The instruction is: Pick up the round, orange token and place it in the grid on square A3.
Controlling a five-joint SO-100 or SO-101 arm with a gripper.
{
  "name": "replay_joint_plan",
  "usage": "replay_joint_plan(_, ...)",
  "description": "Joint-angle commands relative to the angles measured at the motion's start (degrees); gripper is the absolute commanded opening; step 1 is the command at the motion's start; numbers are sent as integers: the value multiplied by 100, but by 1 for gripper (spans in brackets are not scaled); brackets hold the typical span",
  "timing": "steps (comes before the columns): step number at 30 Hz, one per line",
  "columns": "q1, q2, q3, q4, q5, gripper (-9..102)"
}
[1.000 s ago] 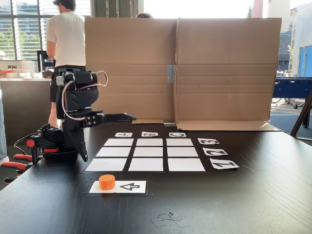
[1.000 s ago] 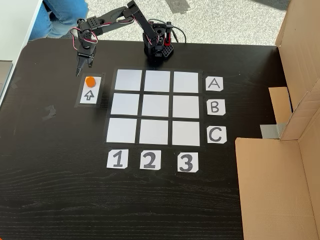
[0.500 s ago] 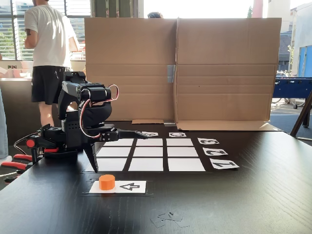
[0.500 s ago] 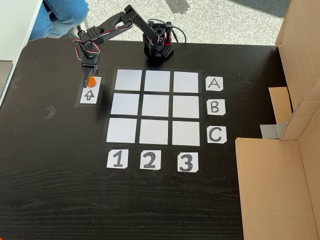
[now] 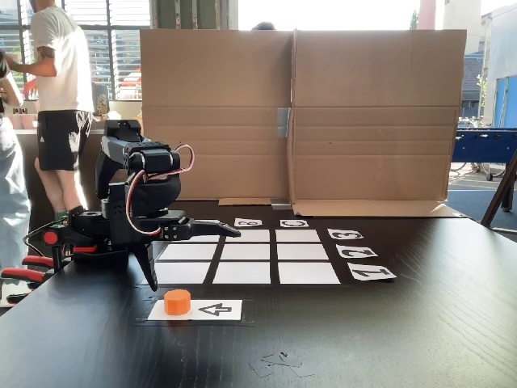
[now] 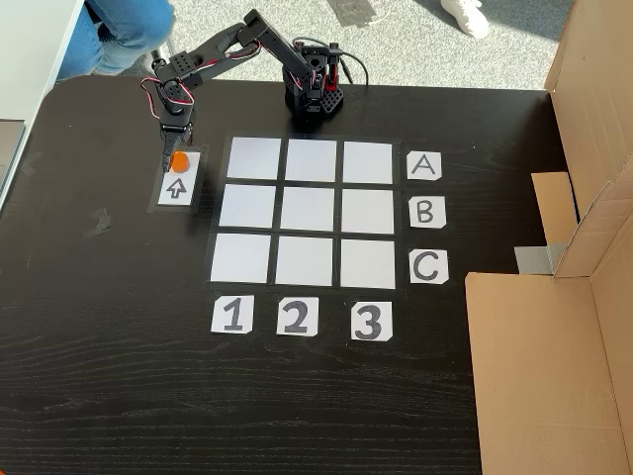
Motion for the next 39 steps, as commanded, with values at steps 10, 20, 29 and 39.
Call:
replay_joint_plan(10,176,-519,-817,53,-18,85)
replay_joint_plan(20,26,-527,-826,9,-9,80)
replay_joint_plan(29,-35,-554,-826,-9,-18,63)
replay_joint_plan(39,-18,-729,-800,-158,-554,-1)
